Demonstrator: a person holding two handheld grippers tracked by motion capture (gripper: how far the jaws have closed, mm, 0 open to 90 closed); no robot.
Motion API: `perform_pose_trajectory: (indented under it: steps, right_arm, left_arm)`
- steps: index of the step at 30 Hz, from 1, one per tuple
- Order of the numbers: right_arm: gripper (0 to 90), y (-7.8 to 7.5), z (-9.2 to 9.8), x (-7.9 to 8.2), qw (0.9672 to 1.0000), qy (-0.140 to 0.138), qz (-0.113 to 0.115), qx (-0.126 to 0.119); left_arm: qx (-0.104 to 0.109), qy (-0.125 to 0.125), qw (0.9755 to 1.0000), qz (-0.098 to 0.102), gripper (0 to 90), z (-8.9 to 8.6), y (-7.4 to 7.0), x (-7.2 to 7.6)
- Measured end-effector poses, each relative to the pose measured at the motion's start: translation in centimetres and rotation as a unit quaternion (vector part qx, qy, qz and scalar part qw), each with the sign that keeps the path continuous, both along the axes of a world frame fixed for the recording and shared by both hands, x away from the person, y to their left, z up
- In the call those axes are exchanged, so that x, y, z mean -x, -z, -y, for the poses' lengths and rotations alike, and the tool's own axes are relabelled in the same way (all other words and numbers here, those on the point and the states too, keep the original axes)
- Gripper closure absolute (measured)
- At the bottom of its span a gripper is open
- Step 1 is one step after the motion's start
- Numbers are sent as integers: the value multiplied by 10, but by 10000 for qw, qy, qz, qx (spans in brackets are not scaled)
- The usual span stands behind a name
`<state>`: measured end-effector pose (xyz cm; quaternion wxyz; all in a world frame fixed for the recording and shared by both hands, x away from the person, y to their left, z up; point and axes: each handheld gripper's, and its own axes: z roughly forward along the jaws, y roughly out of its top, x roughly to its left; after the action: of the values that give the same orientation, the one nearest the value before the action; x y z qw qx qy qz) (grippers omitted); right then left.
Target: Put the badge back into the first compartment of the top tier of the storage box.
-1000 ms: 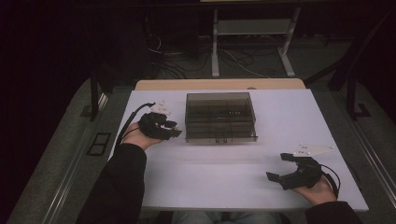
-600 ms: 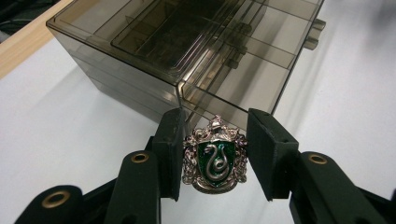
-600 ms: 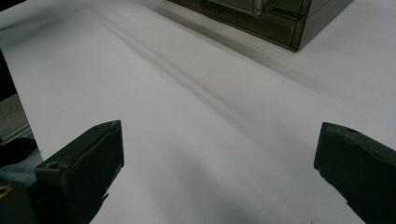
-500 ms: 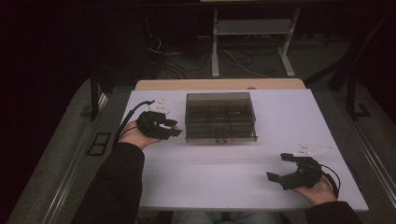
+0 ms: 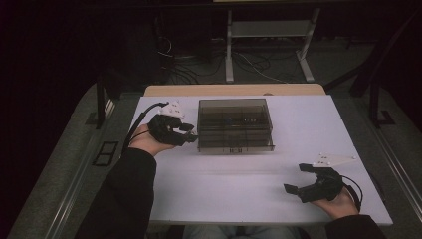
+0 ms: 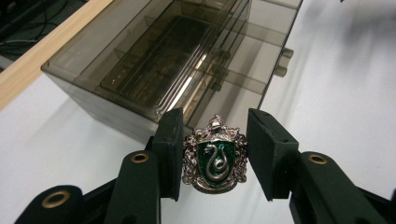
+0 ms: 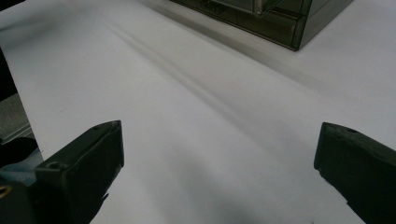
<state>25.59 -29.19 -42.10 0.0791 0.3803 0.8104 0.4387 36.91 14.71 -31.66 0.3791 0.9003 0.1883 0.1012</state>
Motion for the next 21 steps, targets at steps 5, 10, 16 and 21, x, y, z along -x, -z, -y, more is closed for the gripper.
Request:
perform_pose_trajectory:
  steps: [5,10,16,21]
  right_arm:
    - [13,0,0,0,10000,0,-1,-4]
    - [13,0,0,0,10000,15,-14,-13]
    - [13,0,0,0,10000,-3,1,-3]
    - [13,0,0,0,10000,-6,-3,-7]
  left_arm:
    - [-36,68,10000,2,573,6,-1,-2]
    - [10,82,10000,7,573,10,-1,-3]
    - [-67,208,9998,24,573,17,-3,-3]
    - [-72,248,9997,22,573,23,-3,-4]
